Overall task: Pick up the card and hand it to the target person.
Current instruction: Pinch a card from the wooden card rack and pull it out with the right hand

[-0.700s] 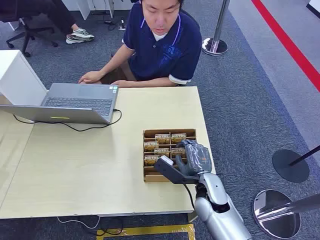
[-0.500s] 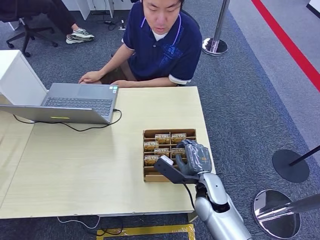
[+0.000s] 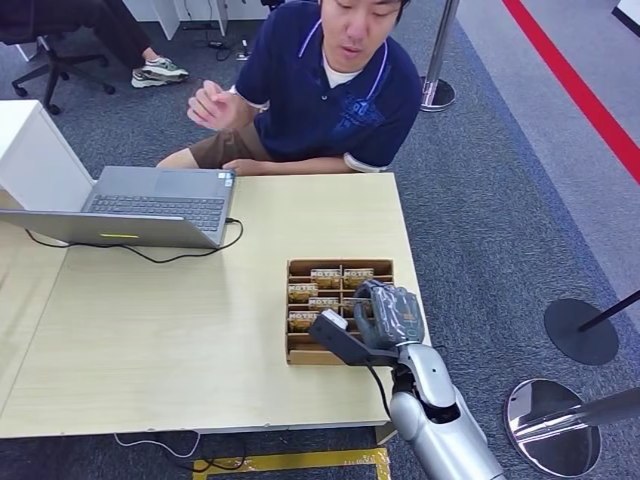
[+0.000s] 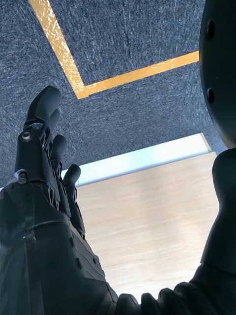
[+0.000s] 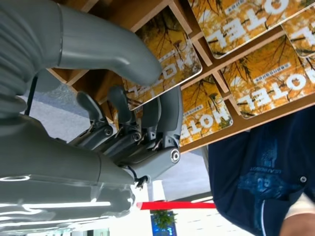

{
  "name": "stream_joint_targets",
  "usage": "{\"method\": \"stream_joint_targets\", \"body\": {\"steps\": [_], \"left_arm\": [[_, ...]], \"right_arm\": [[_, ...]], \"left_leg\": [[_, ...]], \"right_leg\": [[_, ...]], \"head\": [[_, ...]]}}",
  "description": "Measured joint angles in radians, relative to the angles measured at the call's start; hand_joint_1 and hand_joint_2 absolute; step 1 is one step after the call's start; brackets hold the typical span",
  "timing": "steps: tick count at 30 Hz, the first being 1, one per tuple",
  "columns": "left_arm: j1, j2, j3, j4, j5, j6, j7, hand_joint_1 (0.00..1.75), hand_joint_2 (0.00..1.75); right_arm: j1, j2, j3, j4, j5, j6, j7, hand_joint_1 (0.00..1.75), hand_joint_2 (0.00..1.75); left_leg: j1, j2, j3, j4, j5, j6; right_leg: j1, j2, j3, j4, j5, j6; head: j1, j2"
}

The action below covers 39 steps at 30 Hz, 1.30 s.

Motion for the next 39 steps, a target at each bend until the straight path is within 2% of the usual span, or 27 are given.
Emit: {"method": "stream_joint_targets", "body": {"steps": [11,12,15,16,31,39], "left_arm": [[0.000,0.000,0.000,0.000,-0.001,0.000,0.000,0.00,1.75],[0.000,0.000,0.000,0.000,-0.005,0.000,0.000,0.00,1.31],[0.000,0.000,0.000,0.000,-0.026,0.000,-0.004,0.00,1.31],[0.000,0.000,0.000,0.000,-0.031,0.001,-0.010,0.00,1.75],[0.000,0.000,0.000,0.000,-0.082,0.018,-0.005,0.00,1.75],[0.000,0.000,0.000,0.000,-0.066,0.017,-0.006,0.00,1.75]], "right_arm": [[0.000,0.000,0.000,0.002,-0.008,0.000,0.000,1.50,1.75],[0.000,0.000,0.000,0.002,-0.008,0.000,0.000,1.50,1.75],[0.000,0.000,0.000,0.002,-0.009,0.000,0.000,1.51,1.75],[0.001,0.000,0.000,0.002,-0.010,0.000,0.000,1.52,1.75],[0.002,0.000,-0.008,-0.003,-0.014,-0.002,-0.009,1.52,1.75],[0.003,-0.009,-0.027,-0.110,-0.044,0.019,0.003,1.52,1.75]], "left_leg": [[0.000,0.000,0.000,0.000,0.001,0.000],[0.000,0.000,0.000,0.000,0.001,0.000],[0.000,0.000,0.000,0.000,0.001,0.000],[0.000,0.000,0.000,0.000,0.001,0.000],[0.000,0.000,0.000,0.000,0.001,0.000],[0.000,0.000,0.000,0.000,0.001,0.000]], "right_leg": [[0.000,0.000,0.000,0.000,0.001,0.001],[0.000,0.000,0.000,0.000,0.001,0.001],[0.000,0.000,0.000,0.000,0.001,0.001],[0.000,0.000,0.000,0.000,0.001,0.001],[0.000,0.000,0.000,0.000,0.001,0.001],[0.000,0.000,0.000,0.000,0.001,0.001]], "head": [[0.000,0.000],[0.000,0.000],[0.000,0.000],[0.000,0.000],[0.000,0.000],[0.000,0.000]]}}
